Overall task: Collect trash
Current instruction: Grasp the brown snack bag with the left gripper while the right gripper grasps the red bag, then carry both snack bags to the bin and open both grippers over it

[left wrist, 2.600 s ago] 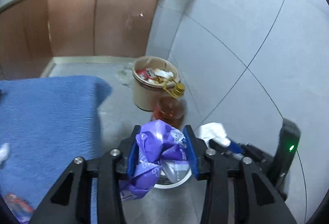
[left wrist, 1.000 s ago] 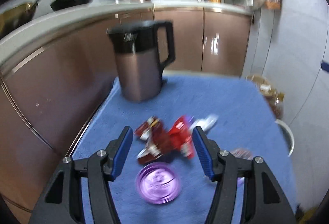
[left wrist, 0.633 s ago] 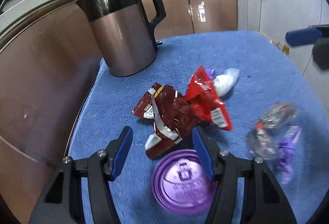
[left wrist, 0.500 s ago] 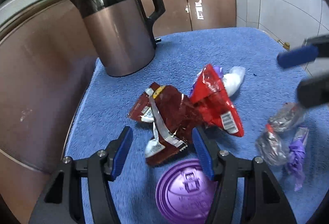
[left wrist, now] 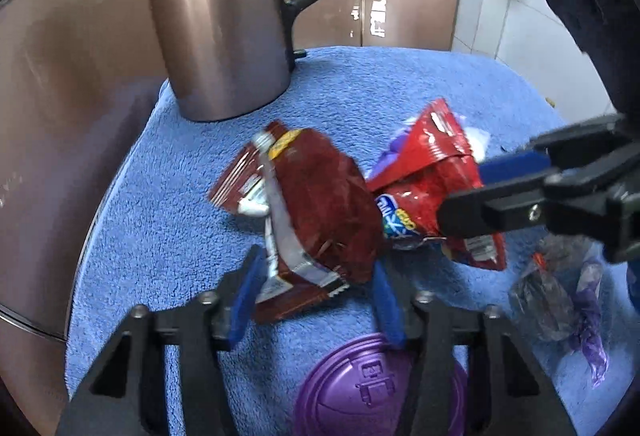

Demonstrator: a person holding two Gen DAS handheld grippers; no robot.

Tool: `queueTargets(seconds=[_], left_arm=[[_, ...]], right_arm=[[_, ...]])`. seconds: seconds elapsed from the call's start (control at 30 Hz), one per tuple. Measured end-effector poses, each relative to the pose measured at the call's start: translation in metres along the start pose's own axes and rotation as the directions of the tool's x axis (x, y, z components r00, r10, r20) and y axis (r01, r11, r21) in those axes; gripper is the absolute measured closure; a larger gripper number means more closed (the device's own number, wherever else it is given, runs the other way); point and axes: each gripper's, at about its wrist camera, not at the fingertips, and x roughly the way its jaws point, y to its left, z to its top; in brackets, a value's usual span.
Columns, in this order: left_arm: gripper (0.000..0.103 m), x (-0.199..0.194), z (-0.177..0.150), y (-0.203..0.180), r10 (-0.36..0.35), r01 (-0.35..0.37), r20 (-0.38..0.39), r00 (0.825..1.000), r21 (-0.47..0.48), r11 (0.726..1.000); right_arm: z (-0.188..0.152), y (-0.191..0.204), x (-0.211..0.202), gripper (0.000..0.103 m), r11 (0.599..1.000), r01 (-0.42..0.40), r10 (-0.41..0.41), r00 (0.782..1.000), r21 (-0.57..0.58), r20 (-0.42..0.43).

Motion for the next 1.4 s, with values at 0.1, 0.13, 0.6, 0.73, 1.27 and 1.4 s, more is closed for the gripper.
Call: queueTargets(seconds=[0.1,0.13,0.6,0.73,1.27,1.4], left_arm=[[0.075,-0.001,0.0,0.007,0.005,-0.005,0.008,1.0,-0.037,0.999],[0.076,-0.003,0.0,0.01,0.009,-0.009,0.013,1.0,-0.048,0.999],[0.09,-0.102,-0.01,0.021,0.018,0.02,0.185,0.983,-0.202,0.979],[0.093,-0.135,-0.015,0.008,0.029,0.018,0.229,0.973,-0.201,0.979],[0.094,-0.229,0.015,-0.088,-0.193,0.258,0.393,0.899,-0.122,0.958],[0.094,-0.221,0.042,-0.142,-0.246,0.277,0.359,0.901,-0.037,0.96]], right_arm=[[-0.001,0.001,0.007,0.086,1.0,-0.008,0.008,1.0,-0.003,-0.01],[-0.003,0.001,0.006,0.09,1.0,-0.011,0.011,1.0,-0.007,-0.005],[-0.021,0.036,-0.078,0.094,0.993,-0.087,0.099,0.984,-0.085,0.146],[-0.03,0.045,-0.114,0.094,0.99,-0.096,0.116,0.97,-0.099,0.215],[-0.103,0.019,-0.265,0.094,0.994,0.053,0.001,0.868,-0.095,0.497],[-0.129,-0.015,-0.298,0.094,0.994,0.103,-0.073,0.829,-0.024,0.555]])
